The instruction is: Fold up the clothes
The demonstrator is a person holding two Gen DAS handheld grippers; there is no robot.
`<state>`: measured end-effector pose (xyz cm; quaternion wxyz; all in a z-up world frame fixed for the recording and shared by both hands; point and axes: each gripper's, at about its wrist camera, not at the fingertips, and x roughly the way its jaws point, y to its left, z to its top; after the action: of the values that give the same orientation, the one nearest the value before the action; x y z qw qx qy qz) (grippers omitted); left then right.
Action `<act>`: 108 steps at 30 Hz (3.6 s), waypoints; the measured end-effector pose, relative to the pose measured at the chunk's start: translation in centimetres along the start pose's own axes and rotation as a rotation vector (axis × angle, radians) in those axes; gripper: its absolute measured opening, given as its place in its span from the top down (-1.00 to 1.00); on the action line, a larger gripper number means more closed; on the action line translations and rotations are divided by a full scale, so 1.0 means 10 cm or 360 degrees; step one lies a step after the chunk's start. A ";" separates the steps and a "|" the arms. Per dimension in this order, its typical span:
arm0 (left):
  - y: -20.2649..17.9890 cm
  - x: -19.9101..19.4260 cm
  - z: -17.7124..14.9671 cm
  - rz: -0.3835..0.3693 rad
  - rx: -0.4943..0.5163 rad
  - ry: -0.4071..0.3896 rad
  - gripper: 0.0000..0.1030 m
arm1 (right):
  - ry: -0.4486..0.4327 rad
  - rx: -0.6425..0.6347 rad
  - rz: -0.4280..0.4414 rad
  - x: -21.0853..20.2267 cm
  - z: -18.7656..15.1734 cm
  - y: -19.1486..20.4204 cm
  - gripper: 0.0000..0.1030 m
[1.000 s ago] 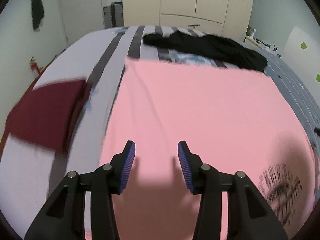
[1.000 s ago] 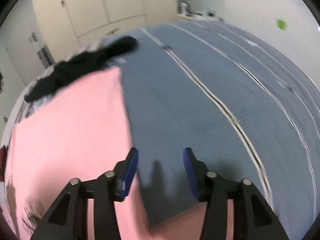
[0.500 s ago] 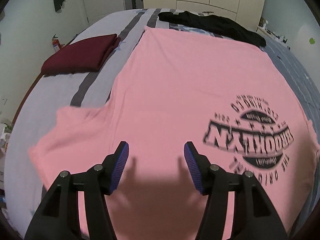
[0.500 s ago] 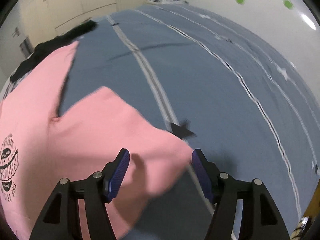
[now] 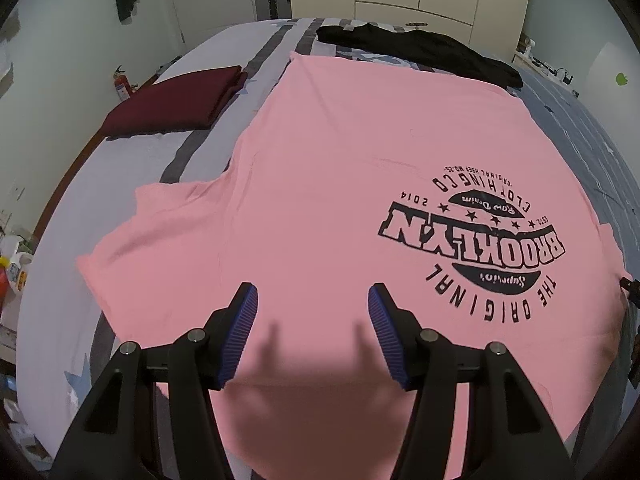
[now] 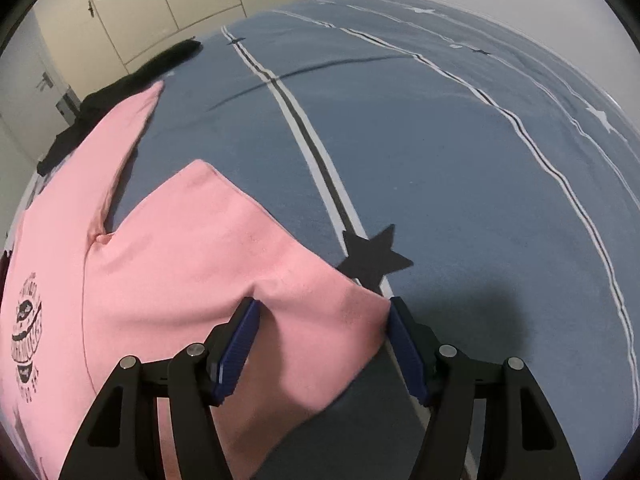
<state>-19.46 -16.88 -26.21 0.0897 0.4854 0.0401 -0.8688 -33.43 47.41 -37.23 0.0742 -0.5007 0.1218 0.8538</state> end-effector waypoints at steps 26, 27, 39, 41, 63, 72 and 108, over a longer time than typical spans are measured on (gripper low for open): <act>2.90 -0.33 -0.24 -0.0113 -0.0337 -0.0059 -0.06 | -0.0097 -0.0708 0.0723 -1.70 -1.15 4.91 0.92; 3.05 -0.35 -0.24 -0.0111 -0.0346 -0.0065 -0.06 | -0.0077 -0.0719 0.0769 -1.71 -1.26 5.16 0.92; 3.92 -0.23 -0.29 -0.0097 -0.0426 -0.0069 -0.06 | 0.0285 -0.0877 0.1088 -1.49 -2.53 7.23 0.79; 3.88 -0.16 -0.27 -0.0124 -0.0427 -0.0059 -0.06 | 0.0388 -0.0859 0.1075 -1.29 -2.66 7.27 0.52; 2.57 0.61 0.12 -0.0440 -0.0342 0.0180 -0.15 | 0.0254 -0.0654 0.0398 -1.42 -2.33 4.41 0.13; 2.68 0.51 0.15 -0.0393 -0.0235 0.0083 0.89 | 0.0344 -0.0560 0.0430 -1.36 -2.63 4.26 0.13; 2.61 0.66 0.18 -0.0363 -0.0130 0.0100 0.95 | 0.0542 -0.0359 0.0630 -1.45 -3.03 4.14 0.86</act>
<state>-19.25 -43.56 -30.42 0.0087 0.5005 0.1330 -0.8554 -11.31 -0.90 -33.22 -0.1715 -0.6086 0.1322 0.7633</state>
